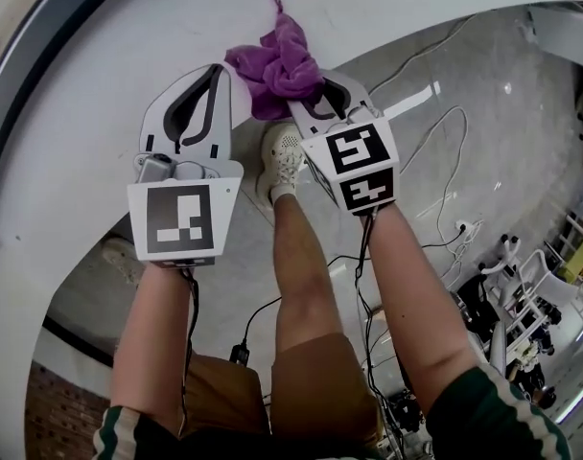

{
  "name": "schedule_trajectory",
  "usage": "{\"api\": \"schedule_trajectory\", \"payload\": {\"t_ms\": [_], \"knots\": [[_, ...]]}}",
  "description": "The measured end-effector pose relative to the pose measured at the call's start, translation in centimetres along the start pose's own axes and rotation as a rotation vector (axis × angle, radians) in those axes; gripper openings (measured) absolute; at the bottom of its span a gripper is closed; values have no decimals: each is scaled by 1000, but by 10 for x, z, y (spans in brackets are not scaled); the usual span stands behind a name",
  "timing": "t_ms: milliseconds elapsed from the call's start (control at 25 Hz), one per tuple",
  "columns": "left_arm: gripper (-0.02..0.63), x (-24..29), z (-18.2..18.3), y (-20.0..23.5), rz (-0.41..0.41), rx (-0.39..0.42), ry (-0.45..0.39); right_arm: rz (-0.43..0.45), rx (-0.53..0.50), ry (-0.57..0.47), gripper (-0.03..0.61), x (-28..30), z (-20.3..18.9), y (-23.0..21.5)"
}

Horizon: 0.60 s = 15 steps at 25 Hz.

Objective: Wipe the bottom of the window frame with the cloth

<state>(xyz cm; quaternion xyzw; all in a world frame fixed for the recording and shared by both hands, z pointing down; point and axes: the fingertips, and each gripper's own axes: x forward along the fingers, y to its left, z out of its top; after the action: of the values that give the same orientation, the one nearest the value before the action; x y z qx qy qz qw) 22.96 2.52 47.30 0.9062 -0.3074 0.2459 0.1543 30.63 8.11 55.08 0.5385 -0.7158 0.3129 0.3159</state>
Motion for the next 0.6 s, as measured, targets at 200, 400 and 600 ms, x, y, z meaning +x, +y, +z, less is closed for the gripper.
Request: {"api": "schedule_trajectory", "payload": {"t_ms": [200,400,600], "knots": [[9,-3,3,4,28,19,16,11,-5,10,118,0,-1,-3],[9,2,8,0,49,4,25,34,-29,24,117,-1,-1,-5],[9,-11,0,12,59,-14,32,48,-36,21,117,6,3,17]]}}
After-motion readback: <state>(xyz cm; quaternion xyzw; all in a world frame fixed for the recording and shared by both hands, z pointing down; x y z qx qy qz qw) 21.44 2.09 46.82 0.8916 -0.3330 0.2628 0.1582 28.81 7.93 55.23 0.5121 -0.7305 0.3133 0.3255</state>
